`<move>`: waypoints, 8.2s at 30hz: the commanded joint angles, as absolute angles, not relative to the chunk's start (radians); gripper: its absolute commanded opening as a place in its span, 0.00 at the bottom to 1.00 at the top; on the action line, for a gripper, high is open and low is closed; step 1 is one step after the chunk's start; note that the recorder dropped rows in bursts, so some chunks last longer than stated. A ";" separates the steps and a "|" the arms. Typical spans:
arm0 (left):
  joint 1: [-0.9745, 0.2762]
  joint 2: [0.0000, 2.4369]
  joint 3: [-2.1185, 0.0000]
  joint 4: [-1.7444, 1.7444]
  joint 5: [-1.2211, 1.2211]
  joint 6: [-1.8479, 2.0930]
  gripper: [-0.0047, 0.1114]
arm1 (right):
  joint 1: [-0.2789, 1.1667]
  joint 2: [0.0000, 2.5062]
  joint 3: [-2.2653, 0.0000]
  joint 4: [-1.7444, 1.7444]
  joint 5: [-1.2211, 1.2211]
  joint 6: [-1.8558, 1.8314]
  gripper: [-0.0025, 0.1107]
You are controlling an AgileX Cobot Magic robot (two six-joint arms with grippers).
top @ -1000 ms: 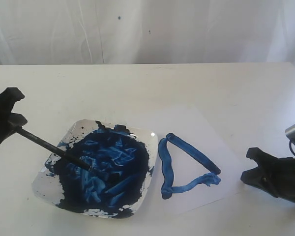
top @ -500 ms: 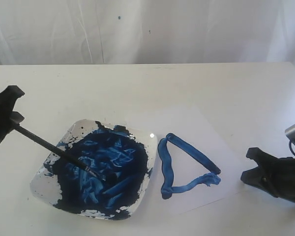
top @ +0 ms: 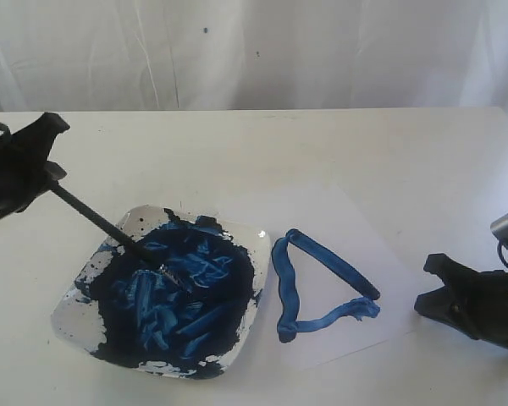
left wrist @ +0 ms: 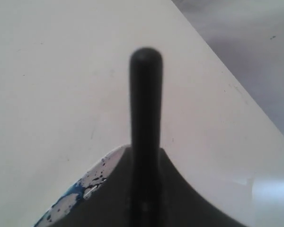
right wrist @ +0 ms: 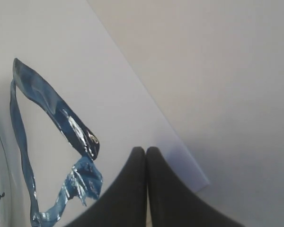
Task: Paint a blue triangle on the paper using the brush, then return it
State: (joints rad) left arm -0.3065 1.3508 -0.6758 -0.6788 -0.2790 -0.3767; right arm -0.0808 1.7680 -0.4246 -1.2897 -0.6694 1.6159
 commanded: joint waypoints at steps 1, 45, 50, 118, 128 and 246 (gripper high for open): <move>-0.270 1.401 -0.767 -0.670 -0.181 -0.359 0.04 | -0.079 1.772 -0.428 -1.296 -0.666 1.619 0.02; -0.151 1.834 -1.050 -0.642 -0.035 -0.303 0.04 | -0.079 1.772 -0.428 -1.296 -0.666 1.619 0.02; -0.151 1.845 -1.050 -0.642 -0.057 -0.285 0.04 | -0.079 1.772 -0.428 -1.296 -0.666 1.619 0.02; -0.151 0.626 -0.898 -0.626 0.518 0.337 0.04 | -0.079 1.772 -0.428 -1.296 -0.666 1.631 0.02; -0.151 0.583 -0.896 -0.522 0.625 0.334 0.04 | -0.079 1.772 -0.428 -1.296 -0.666 1.631 0.02; -0.048 0.000 0.000 0.030 0.203 -0.046 0.04 | -0.075 1.353 -0.632 -1.263 -0.424 1.704 0.02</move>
State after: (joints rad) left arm -0.0368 0.0047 -0.0026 0.0290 0.2067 -0.0481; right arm -0.0758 1.4349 -0.5868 -1.2675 -0.4218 1.7048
